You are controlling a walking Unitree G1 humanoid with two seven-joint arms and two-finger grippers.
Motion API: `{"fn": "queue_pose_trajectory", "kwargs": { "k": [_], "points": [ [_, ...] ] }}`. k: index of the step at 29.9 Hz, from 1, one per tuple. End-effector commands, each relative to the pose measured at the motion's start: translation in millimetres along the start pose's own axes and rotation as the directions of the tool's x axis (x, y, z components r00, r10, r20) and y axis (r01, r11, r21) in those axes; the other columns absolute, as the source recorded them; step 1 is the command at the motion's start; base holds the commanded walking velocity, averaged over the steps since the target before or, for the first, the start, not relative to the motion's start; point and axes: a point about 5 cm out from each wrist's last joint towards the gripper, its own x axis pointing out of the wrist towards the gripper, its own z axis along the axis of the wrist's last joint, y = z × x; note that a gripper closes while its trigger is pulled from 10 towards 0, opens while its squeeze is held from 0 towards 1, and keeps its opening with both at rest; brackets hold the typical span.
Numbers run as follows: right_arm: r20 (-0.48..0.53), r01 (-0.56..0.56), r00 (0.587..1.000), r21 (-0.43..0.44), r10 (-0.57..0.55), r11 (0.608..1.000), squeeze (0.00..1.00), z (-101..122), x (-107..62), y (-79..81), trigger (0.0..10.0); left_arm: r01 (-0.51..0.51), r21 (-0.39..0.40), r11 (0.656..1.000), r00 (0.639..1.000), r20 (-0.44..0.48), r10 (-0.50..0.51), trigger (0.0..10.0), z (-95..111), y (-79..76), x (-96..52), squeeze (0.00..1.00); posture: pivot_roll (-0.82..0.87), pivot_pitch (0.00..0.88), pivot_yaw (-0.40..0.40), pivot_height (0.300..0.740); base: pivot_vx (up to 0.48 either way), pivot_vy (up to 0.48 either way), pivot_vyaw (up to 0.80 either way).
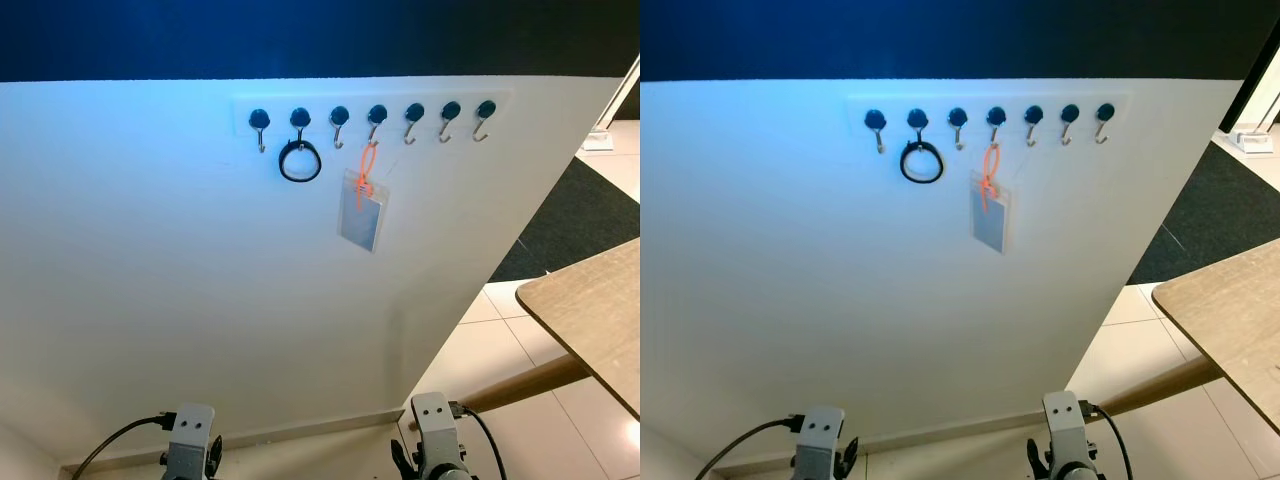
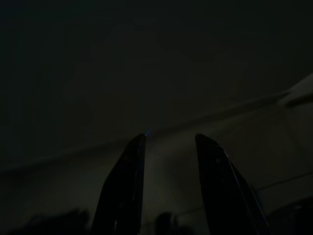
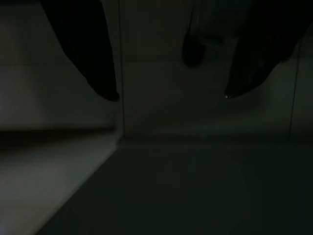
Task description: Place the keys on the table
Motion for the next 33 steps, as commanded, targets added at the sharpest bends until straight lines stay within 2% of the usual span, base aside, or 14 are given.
{"fn": "queue_pose_trajectory", "kwargs": {
  "k": [1,6,7,9,12,14,15,17,18,20,24,25,26,33],
  "points": [
    [0.059,-0.012,0.998,-0.045,0.014,0.999,0.00,7.9,0.6,-1.2,10.0,0.025,-0.010,1.000,0.999,0.044,-0.025,10.0,3.3,3.6,-2.8,0.00,0.04,0.082,-0.034,0.740,0.000,0.000,0.00],
    [0.364,-0.026,0.930,-0.094,0.059,0.995,0.00,48.4,-3.1,-3.0,10.0,0.230,0.084,0.970,0.932,0.268,-0.244,10.0,30.3,-11.7,-15.5,0.00,0.05,0.089,-0.031,0.740,0.000,0.000,0.00],
    [0.364,-0.026,0.930,-0.094,0.059,0.995,0.00,48.4,-3.1,-3.0,10.0,0.230,0.084,0.970,0.932,0.268,-0.244,10.0,30.3,-11.7,-15.5,0.00,0.05,0.089,-0.031,0.740,0.000,0.000,0.00],
    [0.477,-0.016,0.878,-0.061,0.043,0.998,0.00,65.5,-7.3,-5.9,10.0,0.215,0.126,0.968,0.906,0.346,-0.246,10.0,42.3,-11.1,-19.4,0.00,0.05,0.092,-0.030,0.740,0.000,0.000,0.00],
    [0.640,-0.005,0.769,-0.011,0.011,1.000,0.00,99.8,-16.5,-10.2,10.0,0.182,0.141,0.973,0.855,0.467,-0.227,10.0,68.3,-7.7,-24.9,0.00,0.05,0.097,-0.024,0.740,0.000,0.000,0.00],
    [0.640,-0.005,0.769,-0.011,0.011,1.000,0.00,99.8,-16.5,-10.2,10.0,0.182,0.141,0.973,0.855,0.467,-0.227,10.0,68.3,-7.7,-24.9,0.00,0.05,0.097,-0.024,0.740,0.000,0.000,0.00],
    [0.670,-0.006,0.743,-0.011,0.012,1.000,0.00,107.6,-18.7,-10.3,10.0,0.171,0.157,0.973,0.843,0.489,-0.227,10.0,74.1,-6.9,-26.4,0.00,0.05,0.097,-0.019,0.740,0.000,0.000,0.00],
    [0.798,0.003,0.596,-0.115,0.091,0.993,0.00,147.0,-32.8,-5.1,10.0,0.156,0.196,0.968,0.803,0.545,-0.240,10.0,91.4,-7.2,-32.2,0.00,0.05,0.098,-0.006,0.740,0.000,0.000,0.00],
    [0.798,0.003,0.596,-0.115,0.091,0.993,0.00,147.0,-32.8,-5.1,10.0,0.156,0.196,0.968,0.803,0.545,-0.240,10.0,91.4,-7.2,-32.2,0.00,0.05,0.098,-0.006,0.740,0.000,0.000,0.00],
    [0.859,0.010,0.499,-0.141,0.118,0.990,0.00,171.5,-43.8,-1.8,10.0,0.143,0.201,0.969,0.783,0.575,-0.235,10.0,99.8,-7.4,-35.4,0.00,0.04,0.099,-0.004,0.740,0.000,0.000,0.00],
    [0.892,-0.020,0.431,-0.139,0.134,0.990,0.00,189.4,-51.9,0.5,10.0,0.129,0.181,0.975,0.766,0.606,-0.214,10.0,105.9,-8.4,-38.7,0.00,0.04,0.095,-0.003,0.740,0.000,0.000,0.00],
    [0.901,-0.051,0.404,-0.149,0.157,0.988,0.91,194.8,-55.3,3.7,10.0,0.139,0.177,0.974,0.750,0.624,-0.220,10.0,110.5,-11.4,-41.2,0.00,0.04,0.093,-0.003,0.740,0.000,0.000,0.00],
    [0.904,-0.084,0.391,-0.156,0.176,0.984,1.00,197.2,-57.0,7.0,10.0,0.152,0.187,0.971,0.734,0.636,-0.238,10.0,114.4,-15.3,-43.6,0.00,0.04,0.091,-0.005,0.740,0.000,0.000,0.00],
    [0.910,-0.132,0.369,-0.149,0.188,0.980,1.00,206.6,-62.1,13.3,10.0,0.181,0.217,0.959,0.705,0.652,-0.280,10.0,124.8,-23.5,-48.7,0.00,0.05,0.088,-0.008,0.740,0.000,0.000,0.00]
  ]
}}
